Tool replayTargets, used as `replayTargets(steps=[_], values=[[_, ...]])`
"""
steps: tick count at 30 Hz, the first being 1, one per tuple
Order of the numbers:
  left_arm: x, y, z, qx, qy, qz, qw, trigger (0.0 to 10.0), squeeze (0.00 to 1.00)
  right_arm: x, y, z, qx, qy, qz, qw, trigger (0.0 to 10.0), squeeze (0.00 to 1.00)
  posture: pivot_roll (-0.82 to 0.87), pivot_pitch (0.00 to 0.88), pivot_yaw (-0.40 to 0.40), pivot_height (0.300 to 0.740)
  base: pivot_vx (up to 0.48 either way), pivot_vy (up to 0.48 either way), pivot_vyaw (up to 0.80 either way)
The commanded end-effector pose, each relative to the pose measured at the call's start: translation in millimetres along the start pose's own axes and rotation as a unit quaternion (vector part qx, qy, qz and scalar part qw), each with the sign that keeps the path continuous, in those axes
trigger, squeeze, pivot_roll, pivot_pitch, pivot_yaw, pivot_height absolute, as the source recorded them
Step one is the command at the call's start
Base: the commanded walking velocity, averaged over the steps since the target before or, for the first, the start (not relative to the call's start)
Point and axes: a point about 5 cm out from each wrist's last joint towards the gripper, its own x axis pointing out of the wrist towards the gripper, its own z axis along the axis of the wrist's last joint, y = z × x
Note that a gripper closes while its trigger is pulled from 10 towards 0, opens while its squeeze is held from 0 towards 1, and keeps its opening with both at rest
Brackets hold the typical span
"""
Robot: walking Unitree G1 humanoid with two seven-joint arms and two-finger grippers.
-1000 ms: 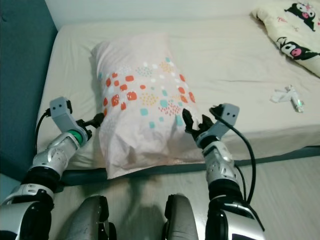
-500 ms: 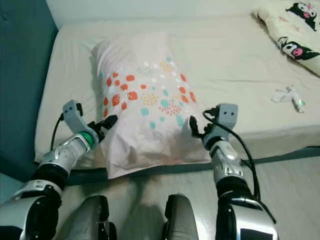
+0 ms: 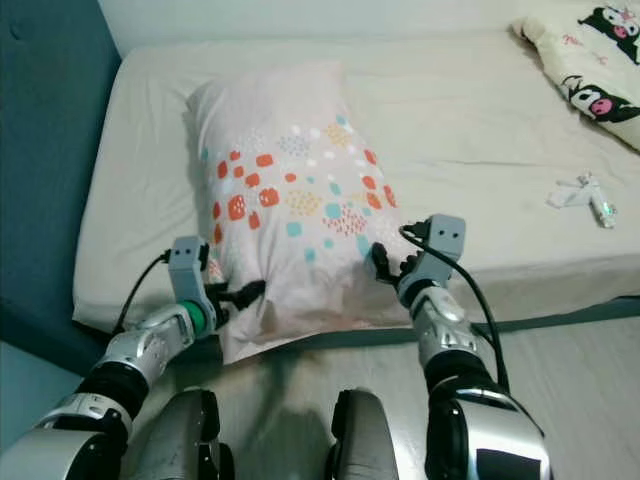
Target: Clean up the room
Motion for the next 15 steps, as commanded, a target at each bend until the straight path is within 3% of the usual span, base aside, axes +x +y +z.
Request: replayTargets(steps=[1, 4, 9, 10, 12, 13, 14, 15], values=[[0.5, -1.9, -21.6, -0.038, 0.045, -0.010, 0.998, 10.0, 0.00, -1.8, 3.8, -14.5, 0.000, 0.027, -0.003, 1.000, 10.0, 0.00, 0.05, 0.128, 0.063, 0.609, 0.000, 0.000, 0.00], [2.0, -5.3, -22.3, -0.054, 0.042, -0.016, 0.998, 10.0, 0.00, -1.0, 7.0, -14.7, -0.002, 0.027, 0.001, 1.000, 10.0, 0.00, 0.05, 0.130, 0.060, 0.609, 0.000, 0.000, 0.00], [5.2, -13.0, -22.5, -0.045, 0.029, -0.029, 0.998, 10.0, 0.00, 0.8, 12.4, -12.5, -0.002, 0.023, 0.013, 1.000, 10.0, 0.00, 0.04, 0.129, 0.056, 0.609, 0.000, 0.000, 0.00], [6.3, -15.3, -21.5, -0.043, 0.021, -0.029, 0.998, 7.0, 0.00, 0.9, 11.7, -11.8, -0.001, 0.022, 0.013, 1.000, 10.0, 0.00, 0.04, 0.128, 0.055, 0.609, 0.000, 0.000, 0.00], [6.8, -16.1, -20.6, -0.043, 0.018, -0.029, 0.998, 7.0, 0.00, 0.9, 11.3, -11.6, -0.001, 0.022, 0.013, 1.000, 10.0, 0.00, 0.04, 0.127, 0.054, 0.609, 0.000, 0.000, 0.00], [7.4, -17.4, -18.4, -0.046, 0.012, -0.029, 0.998, 4.5, 0.00, 0.7, 10.6, -11.6, -0.001, 0.023, 0.013, 1.000, 10.0, 0.00, 0.03, 0.128, 0.055, 0.609, 0.000, 0.000, 0.00], [7.9, -18.3, -17.0, -0.047, 0.008, -0.029, 0.998, 4.5, 0.00, 0.6, 10.2, -11.7, -0.002, 0.023, 0.012, 1.000, 10.0, 0.00, 0.03, 0.128, 0.055, 0.609, 0.000, 0.000, 0.00], [8.7, -20.1, -14.4, -0.047, 0.002, -0.031, 0.998, 0.0, 0.00, 0.3, 9.3, -12.1, -0.002, 0.024, 0.011, 1.000, 10.0, 0.00, 0.03, 0.131, 0.056, 0.609, 0.000, 0.000, 0.00]])
